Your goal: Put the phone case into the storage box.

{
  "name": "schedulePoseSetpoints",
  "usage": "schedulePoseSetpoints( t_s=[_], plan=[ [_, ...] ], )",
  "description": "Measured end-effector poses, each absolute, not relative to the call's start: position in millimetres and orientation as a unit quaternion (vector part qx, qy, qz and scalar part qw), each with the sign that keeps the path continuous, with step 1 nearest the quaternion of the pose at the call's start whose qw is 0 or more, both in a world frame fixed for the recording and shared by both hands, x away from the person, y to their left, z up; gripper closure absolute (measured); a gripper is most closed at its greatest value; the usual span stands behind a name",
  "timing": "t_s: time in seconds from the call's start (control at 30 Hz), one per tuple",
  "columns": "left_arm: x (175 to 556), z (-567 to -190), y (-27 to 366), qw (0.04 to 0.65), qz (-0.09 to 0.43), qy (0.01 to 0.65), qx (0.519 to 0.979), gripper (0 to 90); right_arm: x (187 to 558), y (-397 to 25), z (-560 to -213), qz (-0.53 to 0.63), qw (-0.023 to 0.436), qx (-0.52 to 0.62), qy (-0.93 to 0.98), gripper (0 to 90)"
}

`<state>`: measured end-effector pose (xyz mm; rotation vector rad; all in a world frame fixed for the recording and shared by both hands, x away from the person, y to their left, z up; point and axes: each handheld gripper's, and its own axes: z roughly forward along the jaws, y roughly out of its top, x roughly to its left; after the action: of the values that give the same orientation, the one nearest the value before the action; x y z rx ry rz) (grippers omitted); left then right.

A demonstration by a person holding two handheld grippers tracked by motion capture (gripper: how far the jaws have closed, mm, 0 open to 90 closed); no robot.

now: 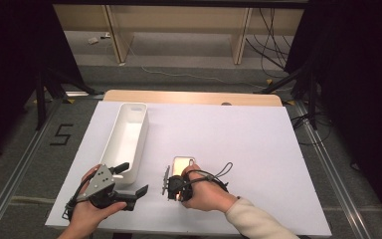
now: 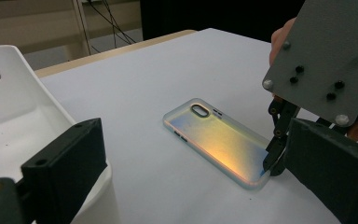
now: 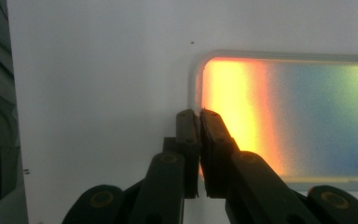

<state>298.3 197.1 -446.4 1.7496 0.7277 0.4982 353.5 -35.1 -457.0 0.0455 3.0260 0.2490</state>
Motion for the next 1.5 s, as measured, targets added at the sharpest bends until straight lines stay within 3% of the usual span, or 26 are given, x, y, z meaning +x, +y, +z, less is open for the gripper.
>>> schedulePoseSetpoints(
  t_s=[0.77,1.5],
  plan=[
    [298.3,-446.6,197.1,0.556,0.210,0.307,0.743,4.7,344.8,-45.1,-457.8,0.114,0.069,0.022,0.991,89.3],
    [298.7,-447.4,196.1,0.558,0.207,0.308,0.742,5.1,338.2,-75.4,-442.0,0.178,0.145,0.017,0.973,89.4]
  ],
)
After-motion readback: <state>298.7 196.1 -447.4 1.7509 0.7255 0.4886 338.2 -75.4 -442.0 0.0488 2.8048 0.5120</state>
